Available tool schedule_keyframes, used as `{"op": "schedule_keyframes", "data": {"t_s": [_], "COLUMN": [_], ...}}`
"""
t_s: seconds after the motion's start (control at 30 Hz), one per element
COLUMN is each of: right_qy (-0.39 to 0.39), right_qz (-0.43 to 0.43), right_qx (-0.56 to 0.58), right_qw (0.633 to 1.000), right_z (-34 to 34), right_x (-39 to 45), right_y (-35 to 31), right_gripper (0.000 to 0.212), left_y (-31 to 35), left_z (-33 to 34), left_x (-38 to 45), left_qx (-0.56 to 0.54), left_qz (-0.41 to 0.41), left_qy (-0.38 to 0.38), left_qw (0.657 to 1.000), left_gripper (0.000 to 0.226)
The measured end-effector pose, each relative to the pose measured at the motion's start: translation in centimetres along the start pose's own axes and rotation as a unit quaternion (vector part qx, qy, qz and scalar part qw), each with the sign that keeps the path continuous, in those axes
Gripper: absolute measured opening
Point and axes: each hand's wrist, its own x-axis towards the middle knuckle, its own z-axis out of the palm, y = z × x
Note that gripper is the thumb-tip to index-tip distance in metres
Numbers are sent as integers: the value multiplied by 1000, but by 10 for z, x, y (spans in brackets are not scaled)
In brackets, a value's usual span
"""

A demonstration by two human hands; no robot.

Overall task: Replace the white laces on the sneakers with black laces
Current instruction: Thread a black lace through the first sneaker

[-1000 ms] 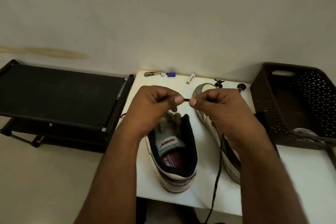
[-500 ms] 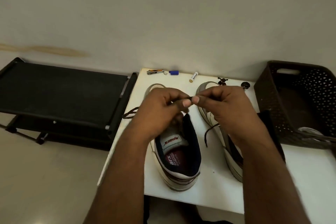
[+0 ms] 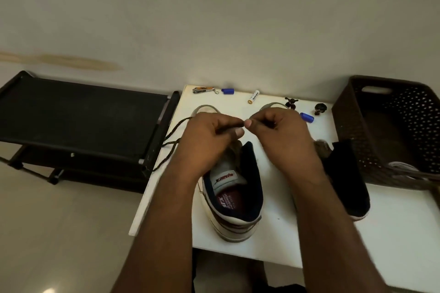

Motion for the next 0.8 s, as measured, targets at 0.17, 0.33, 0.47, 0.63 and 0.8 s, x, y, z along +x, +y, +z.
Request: {"op": "schedule_keyframes", "data": {"t_s": [0.17,0.33,0.47,0.63,0.8], "right_qy": [-30,-146,-196,-162,-136], "right_qz": [26,58,88,204,166], "right_qx": [33,-16,-44,124,13], "right_qw": [999,987,976,958,977], "right_z": [12,13,-2,7,33], "right_x": [-5,-19,-19,-4,1], "right_y": [-4,-6,0,7,11], "right_gripper": [14,21,26,23,29], "left_y": [-4,-4,-7,-10,-15], "left_z": [-1,10,3,-15,-4], "left_x": [-8,-31,-33,-13,0], "left_qx": [4,-84,-86,-62,115], "left_qz": [-9,-47,-58,-207,-222], "left_qy": [75,266,256,98,28], "left_qw": [997,959,961,971,968], "left_gripper": [8,16,10,7,15]}}
